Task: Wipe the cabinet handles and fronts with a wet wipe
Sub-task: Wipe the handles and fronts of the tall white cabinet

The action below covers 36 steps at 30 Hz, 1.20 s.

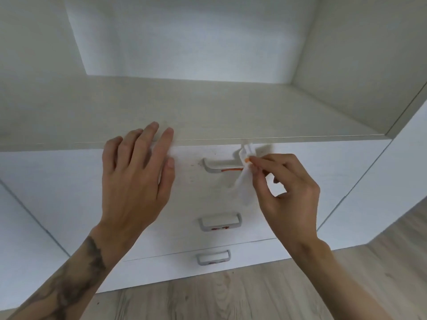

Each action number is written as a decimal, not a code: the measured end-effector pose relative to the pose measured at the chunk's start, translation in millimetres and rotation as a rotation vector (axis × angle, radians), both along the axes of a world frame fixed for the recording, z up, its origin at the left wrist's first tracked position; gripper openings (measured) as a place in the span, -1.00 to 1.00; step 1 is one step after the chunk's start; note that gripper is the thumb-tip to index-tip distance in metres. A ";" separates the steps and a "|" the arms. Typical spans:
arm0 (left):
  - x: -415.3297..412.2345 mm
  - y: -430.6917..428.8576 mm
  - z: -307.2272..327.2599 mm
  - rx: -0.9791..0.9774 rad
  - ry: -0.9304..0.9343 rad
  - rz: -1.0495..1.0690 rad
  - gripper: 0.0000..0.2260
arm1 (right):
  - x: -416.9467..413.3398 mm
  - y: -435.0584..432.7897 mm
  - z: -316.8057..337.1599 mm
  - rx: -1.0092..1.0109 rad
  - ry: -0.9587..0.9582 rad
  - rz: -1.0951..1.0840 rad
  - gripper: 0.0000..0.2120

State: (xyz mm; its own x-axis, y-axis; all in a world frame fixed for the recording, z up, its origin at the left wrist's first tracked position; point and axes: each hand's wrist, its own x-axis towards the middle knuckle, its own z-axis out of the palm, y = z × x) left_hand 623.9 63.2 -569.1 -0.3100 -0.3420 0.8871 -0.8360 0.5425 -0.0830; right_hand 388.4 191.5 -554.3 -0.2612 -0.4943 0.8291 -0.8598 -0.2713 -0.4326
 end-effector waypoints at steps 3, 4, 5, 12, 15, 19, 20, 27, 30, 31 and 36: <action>0.7 -5.6 -3.8 -0.050 -0.008 0.032 -0.59 | -12.1 2.5 -5.0 0.015 0.060 0.093 -0.74; 0.4 -6.9 -5.5 -0.065 -0.008 0.044 -0.59 | -16.8 2.2 -5.2 0.013 0.084 0.123 -0.74; -0.1 -8.1 -7.2 -0.077 -0.009 0.050 -0.59 | -21.3 0.5 -4.7 0.005 0.101 0.144 -0.74; 0.4 -12.9 -9.1 -0.113 -0.025 0.097 -0.59 | -26.8 -20.7 -5.6 -0.093 0.129 0.216 -0.84; 0.5 -12.9 -9.9 -0.127 -0.036 0.098 -0.59 | -21.8 -28.7 -6.9 -0.117 0.179 0.238 -0.89; -0.9 -15.7 -11.9 -0.143 -0.022 0.113 -0.59 | -32.9 -25.6 -12.2 -0.113 0.146 0.209 -0.87; -2.2 -16.2 -12.6 -0.150 -0.013 0.118 -0.59 | -29.9 -25.7 -13.3 -0.119 0.131 0.202 -0.86; -6.7 -23.6 -14.3 -0.194 0.013 0.125 -0.59 | -20.5 -28.8 -11.1 -0.139 0.170 0.217 -0.88; -8.4 -24.8 -15.4 -0.201 0.027 0.130 -0.59 | -15.7 -27.0 -12.3 -0.140 0.120 0.156 -0.89; -9.3 -24.6 -15.8 -0.200 0.031 0.133 -0.59 | -8.0 -29.3 -11.8 -0.138 0.111 0.169 -0.90; -10.6 -23.8 -15.1 -0.195 0.040 0.123 -0.60 | -11.3 -28.4 -7.5 -0.126 0.167 0.188 -0.92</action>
State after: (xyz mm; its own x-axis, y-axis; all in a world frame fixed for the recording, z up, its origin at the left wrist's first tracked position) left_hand 613.3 39.3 -584.1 -0.2393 -0.1963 0.9509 -0.8997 0.4130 -0.1411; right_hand 377.1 163.1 -561.8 -0.0290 -0.4115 0.9110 -0.8461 -0.4751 -0.2416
